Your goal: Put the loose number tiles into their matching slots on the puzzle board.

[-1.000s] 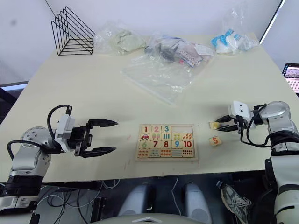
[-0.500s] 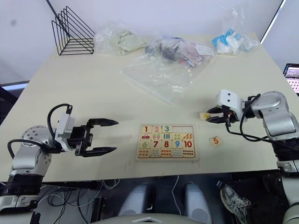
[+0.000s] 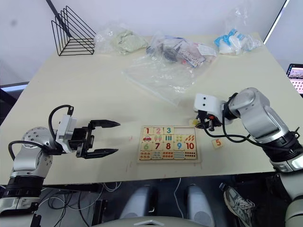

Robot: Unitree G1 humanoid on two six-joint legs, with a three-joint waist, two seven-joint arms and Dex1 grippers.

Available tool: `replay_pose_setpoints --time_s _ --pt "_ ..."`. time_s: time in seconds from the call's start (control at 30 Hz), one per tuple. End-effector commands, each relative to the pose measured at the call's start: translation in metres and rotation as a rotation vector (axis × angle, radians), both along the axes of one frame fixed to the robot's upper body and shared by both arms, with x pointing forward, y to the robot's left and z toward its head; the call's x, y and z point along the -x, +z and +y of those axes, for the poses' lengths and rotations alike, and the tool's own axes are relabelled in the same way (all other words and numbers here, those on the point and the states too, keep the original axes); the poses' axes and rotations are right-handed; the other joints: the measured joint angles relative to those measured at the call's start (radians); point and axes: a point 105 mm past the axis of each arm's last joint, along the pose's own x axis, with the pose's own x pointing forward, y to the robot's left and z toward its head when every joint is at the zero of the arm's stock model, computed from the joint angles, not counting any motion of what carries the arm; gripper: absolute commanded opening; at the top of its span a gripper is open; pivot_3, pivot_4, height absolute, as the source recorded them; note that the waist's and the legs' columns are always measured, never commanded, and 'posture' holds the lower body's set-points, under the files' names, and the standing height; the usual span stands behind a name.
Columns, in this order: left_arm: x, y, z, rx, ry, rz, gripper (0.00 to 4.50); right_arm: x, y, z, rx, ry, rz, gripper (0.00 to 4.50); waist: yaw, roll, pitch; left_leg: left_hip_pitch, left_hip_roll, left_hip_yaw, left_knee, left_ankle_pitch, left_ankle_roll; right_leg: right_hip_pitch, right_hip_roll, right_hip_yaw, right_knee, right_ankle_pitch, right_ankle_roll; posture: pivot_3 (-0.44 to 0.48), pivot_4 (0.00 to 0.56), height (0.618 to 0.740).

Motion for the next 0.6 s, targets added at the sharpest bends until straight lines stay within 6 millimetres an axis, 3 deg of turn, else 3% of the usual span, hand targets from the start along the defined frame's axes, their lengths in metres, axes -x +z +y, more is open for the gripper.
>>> replay_pose_setpoints --time_s 0.03,0.6 --pt "0.001 0.006 0.002 -0.009 -0.015 -0.030 4.50 -0.002 0.011 0.012 0.032 0.009 -0.047 0.87 0.000 0.000 0.000 0.000 0.000 0.000 0.000 0.000 0.000 0.000 0.000 0.000 0.000 0.000 0.000 0.000 0.150 0.740" --pt "0.003 0.004 -0.001 -0.018 -0.021 -0.033 4.50 0.003 0.005 0.047 0.105 -0.078 0.003 0.87 0.000 0.000 0.000 -0.011 0.000 -0.004 0.003 0.000 0.000 -0.008 -0.001 -0.005 0.000 0.000 0.000 0.000 0.150 0.740"
